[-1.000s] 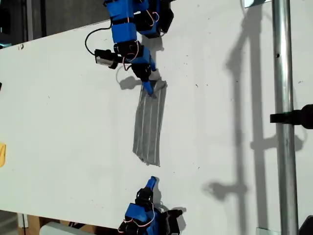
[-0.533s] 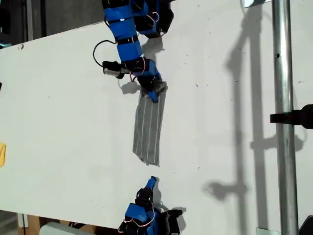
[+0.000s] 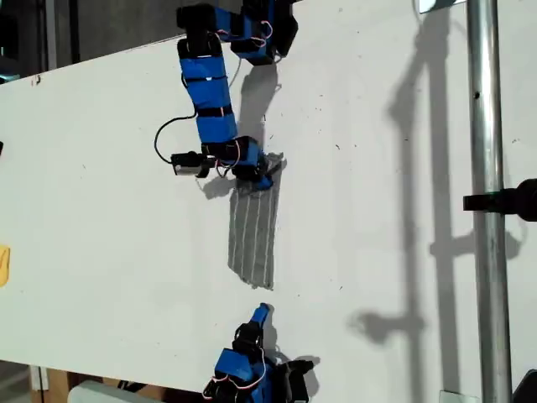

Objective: Grasp corners of a towel and fold twice.

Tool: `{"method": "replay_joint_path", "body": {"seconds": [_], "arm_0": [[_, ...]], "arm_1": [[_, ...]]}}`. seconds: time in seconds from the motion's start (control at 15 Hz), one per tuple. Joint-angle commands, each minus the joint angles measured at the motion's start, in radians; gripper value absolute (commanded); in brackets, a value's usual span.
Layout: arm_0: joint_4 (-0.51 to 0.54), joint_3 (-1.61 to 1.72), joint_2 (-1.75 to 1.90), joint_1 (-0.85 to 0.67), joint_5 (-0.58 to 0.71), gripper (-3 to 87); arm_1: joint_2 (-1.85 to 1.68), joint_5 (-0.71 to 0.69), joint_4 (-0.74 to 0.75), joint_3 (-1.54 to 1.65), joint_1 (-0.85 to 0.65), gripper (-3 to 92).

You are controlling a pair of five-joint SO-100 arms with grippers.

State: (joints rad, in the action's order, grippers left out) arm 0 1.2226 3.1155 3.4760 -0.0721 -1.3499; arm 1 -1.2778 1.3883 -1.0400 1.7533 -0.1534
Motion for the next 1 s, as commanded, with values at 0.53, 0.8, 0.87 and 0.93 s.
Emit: {"method": "replay_joint_path", "body": {"seconds": [0.53, 0.8, 0.87, 0.93], "arm_0": [[0.005, 0.008, 0.003, -0.006, 0.005, -2.8], [0.005, 0.008, 0.003, -0.003, 0.003, -2.8], [0.005, 0.008, 0.003, -0.002, 0.003, -2.8], [0.005, 0.008, 0.003, 0.000, 0.000, -2.8]], "arm_1": [[-0.466, 0.158, -1.005, -0.184, 0.229, -0.2], [-0.304, 0.083, -0.913, -0.394, 0.206, -0.2], [-0.241, 0.044, -0.793, -0.408, 0.193, -0.2], [-0.183, 0.026, -0.693, -0.408, 0.181, -0.2]]}}
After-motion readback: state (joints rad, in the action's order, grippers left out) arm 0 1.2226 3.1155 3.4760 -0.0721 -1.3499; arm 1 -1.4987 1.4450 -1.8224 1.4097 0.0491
